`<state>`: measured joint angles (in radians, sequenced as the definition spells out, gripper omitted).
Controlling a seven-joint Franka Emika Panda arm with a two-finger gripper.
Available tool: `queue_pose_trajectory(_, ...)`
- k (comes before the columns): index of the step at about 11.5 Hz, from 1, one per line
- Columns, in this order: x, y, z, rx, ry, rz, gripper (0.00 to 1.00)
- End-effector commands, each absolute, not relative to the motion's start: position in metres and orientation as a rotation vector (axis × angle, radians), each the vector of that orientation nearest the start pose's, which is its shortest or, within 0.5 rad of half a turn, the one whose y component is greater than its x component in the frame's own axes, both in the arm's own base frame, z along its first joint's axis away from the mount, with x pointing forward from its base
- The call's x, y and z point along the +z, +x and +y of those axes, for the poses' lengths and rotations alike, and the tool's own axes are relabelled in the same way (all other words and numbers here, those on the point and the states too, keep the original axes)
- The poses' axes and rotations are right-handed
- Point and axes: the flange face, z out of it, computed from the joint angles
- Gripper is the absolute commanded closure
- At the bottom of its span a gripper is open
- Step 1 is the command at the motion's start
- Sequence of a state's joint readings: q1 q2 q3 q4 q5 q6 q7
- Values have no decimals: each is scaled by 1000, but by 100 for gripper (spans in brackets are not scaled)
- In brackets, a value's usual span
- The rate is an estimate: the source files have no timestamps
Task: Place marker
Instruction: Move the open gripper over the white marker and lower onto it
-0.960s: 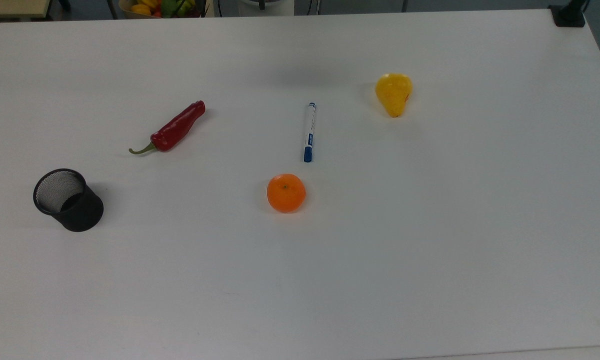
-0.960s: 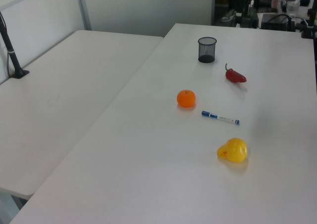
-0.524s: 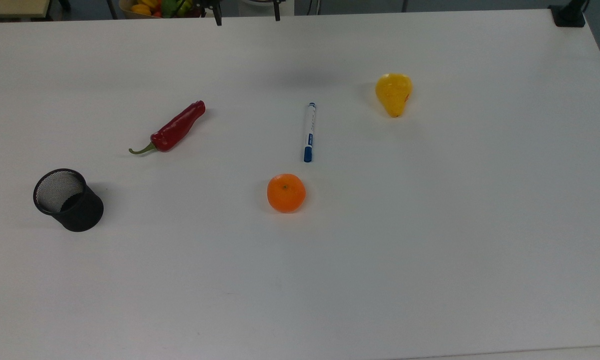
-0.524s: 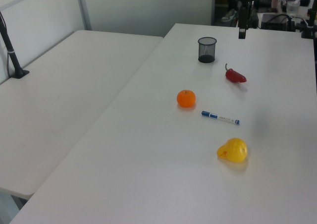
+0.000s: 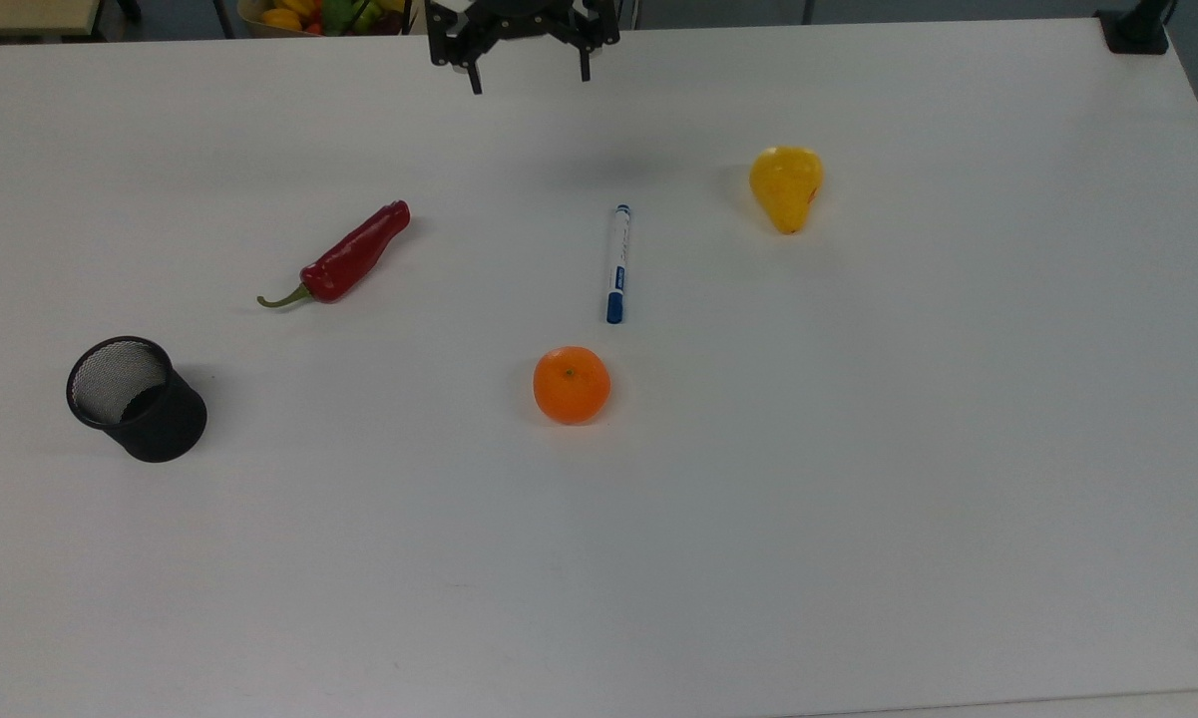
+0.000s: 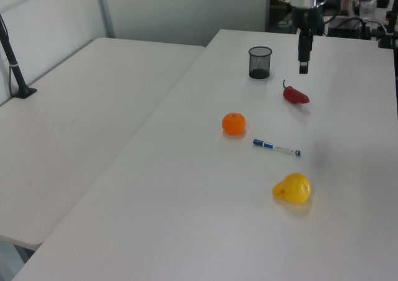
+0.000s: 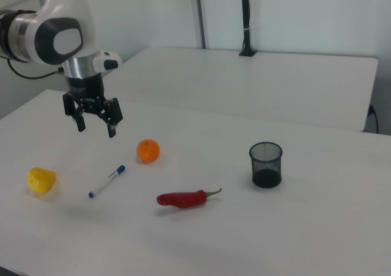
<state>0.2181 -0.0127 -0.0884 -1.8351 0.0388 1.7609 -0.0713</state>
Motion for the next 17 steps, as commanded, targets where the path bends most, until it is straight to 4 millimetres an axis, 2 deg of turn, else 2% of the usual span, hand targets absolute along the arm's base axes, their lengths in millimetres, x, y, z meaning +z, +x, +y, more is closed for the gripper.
queue_pose_trajectory(1, 498, 539, 85, 88, -3094, -222, 0)
queue_pose_trajectory(4, 463, 543, 97, 41, -3110, -142, 0)
queue_pose_trajectory(6, 455, 548, 100, 23, -3111, -122, 0)
queue_pose_trajectory(10, 417, 562, 105, -56, -3114, -53, 0)
queue_pose_trajectory(11, 403, 565, 114, -50, -3119, -62, 0)
queue_pose_trajectory(14, 372, 572, 125, -33, -3125, -87, 0)
queue_pose_trajectory(17, 355, 574, 132, -17, -3129, -103, 0)
